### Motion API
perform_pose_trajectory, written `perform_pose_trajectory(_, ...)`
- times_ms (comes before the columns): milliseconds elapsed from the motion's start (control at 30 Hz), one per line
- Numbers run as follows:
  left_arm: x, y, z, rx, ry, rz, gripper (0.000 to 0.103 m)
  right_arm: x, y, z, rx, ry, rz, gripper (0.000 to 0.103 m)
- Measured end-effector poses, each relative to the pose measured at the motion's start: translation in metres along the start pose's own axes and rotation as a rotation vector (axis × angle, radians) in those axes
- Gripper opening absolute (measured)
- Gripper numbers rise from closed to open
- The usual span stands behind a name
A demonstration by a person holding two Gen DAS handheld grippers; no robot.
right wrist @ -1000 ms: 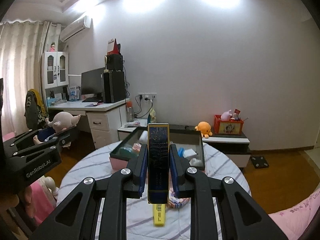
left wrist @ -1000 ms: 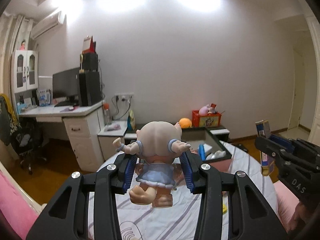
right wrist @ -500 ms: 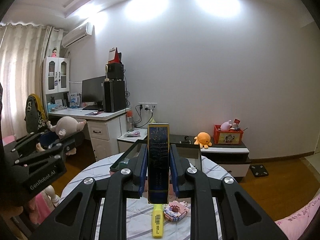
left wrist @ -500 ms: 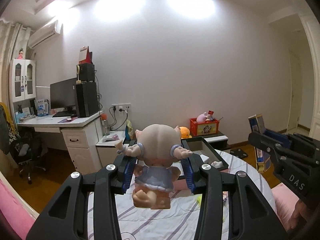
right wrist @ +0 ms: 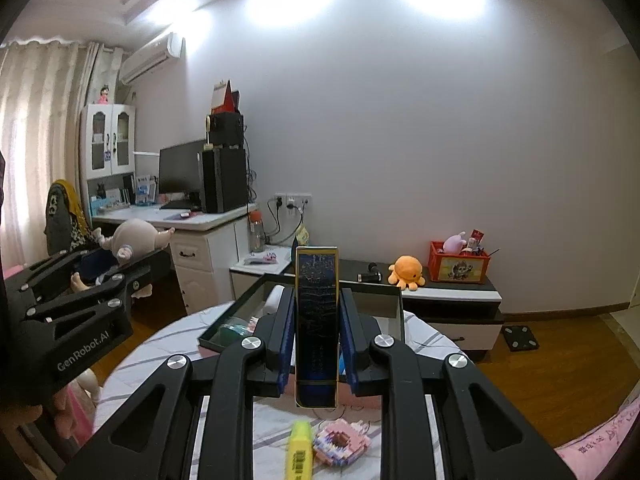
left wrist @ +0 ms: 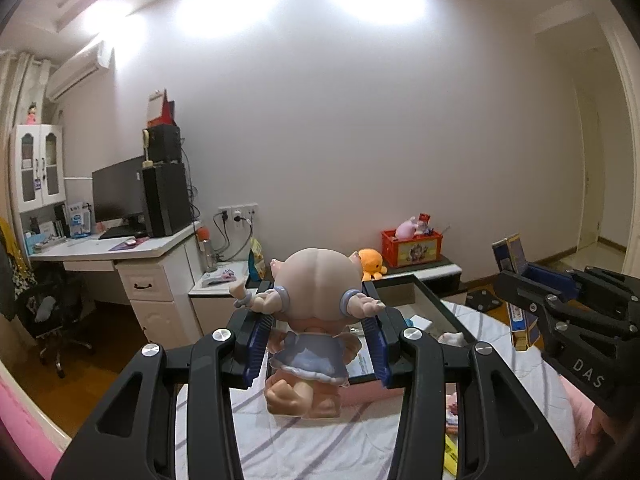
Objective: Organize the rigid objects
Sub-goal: 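Carry the doll with left tool while right tool carries the box over the pink box, then release the doll into the pink box with left tool while right tool drops the box there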
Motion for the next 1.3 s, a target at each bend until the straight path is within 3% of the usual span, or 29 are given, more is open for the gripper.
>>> perform_pose_trajectory(333, -0.033, 0.113, -0.005, -0.006, 0.032, 0.138, 0.043, -0.033, 0.091, -0.039, -0.037, -0.035, 0.165, 0.021)
perform_pose_trajectory(467, -0.062, 0.156, -0.013, -0.040, 0.022, 0.244, 0.043, -0.059, 0.123, -0.057, -0.057, -0.036, 0.258, 0.021)
perform_pose_trajectory(733, -0.092, 0.191, -0.017, -0.024, 0.050, 0.330, 0.044, -0.087, 0.157, -0.070, -0.082, -0.070, 0.371, 0.021)
perform_pose_trajectory(833, -0.092, 0.190, -0.017, -0.004, 0.057, 0.317, 0.061, -0.088, 0.157, -0.070, -0.098, -0.086, 0.362, 0.021)
perform_pose_trajectory(900, -0.085, 0.186, -0.013, 0.024, 0.067, 0.275, 0.082, -0.085, 0.155, -0.071, -0.087, -0.071, 0.353, 0.022)
perform_pose_trajectory(1000, -0.067, 0.173, -0.007, 0.049, 0.052, 0.203, 0.096, -0.075, 0.151, -0.069, -0.078, -0.058, 0.333, 0.022)
perform_pose_trajectory(1067, -0.055, 0.164, -0.002, 0.043, 0.031, 0.184, 0.100, -0.065, 0.144, -0.068, -0.068, -0.044, 0.314, 0.029)
perform_pose_trajectory(1133, -0.045, 0.155, 0.003, 0.043, 0.022, 0.165, 0.102, -0.051, 0.135, -0.063, -0.070, -0.031, 0.282, 0.058)
perform_pose_trajectory(1300, -0.018, 0.109, 0.010, 0.041, -0.001, 0.106, 0.103, -0.014, 0.090, -0.050, -0.038, 0.003, 0.176, 0.066)
Point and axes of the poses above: each gripper's, at about its wrist camera, not at the fingertips, and y roughly the way its jaws point, z to its left, x to its top, the point moved 2 cm from there along y, roughly the way its jaws point, and after that the axes turned 14 degrees about -z, right-handed, at the moved point
